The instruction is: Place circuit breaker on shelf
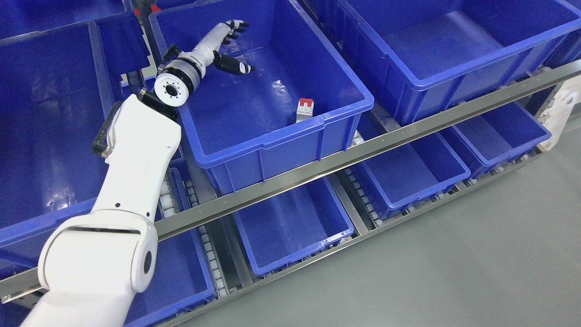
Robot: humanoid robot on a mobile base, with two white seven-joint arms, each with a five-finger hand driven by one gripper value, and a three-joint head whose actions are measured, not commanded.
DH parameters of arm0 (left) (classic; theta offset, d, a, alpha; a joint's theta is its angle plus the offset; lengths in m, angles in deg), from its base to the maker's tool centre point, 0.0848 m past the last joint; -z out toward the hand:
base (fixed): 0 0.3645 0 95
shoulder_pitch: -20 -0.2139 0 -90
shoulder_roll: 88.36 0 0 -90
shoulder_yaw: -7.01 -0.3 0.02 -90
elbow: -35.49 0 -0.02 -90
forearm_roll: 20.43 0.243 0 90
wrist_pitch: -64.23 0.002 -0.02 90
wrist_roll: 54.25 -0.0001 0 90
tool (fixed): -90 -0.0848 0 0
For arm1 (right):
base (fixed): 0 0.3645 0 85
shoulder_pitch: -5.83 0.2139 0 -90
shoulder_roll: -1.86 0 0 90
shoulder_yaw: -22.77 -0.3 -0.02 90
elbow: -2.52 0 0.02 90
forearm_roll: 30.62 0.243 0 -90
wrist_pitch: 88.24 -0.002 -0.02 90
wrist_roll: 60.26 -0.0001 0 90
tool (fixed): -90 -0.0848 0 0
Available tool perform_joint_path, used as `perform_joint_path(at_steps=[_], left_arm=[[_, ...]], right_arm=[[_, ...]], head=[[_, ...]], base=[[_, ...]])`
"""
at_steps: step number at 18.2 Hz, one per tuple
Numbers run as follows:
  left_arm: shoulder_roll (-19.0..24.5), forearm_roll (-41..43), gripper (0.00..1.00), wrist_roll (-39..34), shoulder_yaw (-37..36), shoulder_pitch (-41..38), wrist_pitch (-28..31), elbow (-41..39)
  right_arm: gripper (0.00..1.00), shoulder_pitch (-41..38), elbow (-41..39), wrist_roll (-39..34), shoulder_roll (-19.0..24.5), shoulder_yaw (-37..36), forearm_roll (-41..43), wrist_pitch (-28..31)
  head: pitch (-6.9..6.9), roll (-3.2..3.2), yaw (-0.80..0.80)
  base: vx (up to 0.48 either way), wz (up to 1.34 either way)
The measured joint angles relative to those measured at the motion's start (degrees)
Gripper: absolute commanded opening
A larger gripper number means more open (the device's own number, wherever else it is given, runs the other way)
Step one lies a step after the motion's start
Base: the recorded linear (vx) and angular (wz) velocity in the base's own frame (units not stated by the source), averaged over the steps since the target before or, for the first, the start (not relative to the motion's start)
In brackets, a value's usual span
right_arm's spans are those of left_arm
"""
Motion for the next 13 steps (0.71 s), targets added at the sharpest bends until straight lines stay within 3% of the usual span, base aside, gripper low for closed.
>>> perform_joint_path(at_steps=[6, 13], left_arm=[[-1.34, -10.33, 0.99, -7.04, 10.61, -2.00, 4.15, -8.99], [-2.18, -18.05, 1.00, -7.64, 12.02, -14.98, 11.57, -29.10]], right_arm=[[1.00, 0.00, 0.00, 0.01, 0.00, 0.00, 0.00, 0.00], [1.00, 0.01, 0.00, 0.27, 0.00, 0.00, 0.00, 0.01]], head=[[0.00, 0.00, 0.00], [0.00, 0.00, 0.00]], base=[[0.000, 0.00], [0.000, 0.00]])
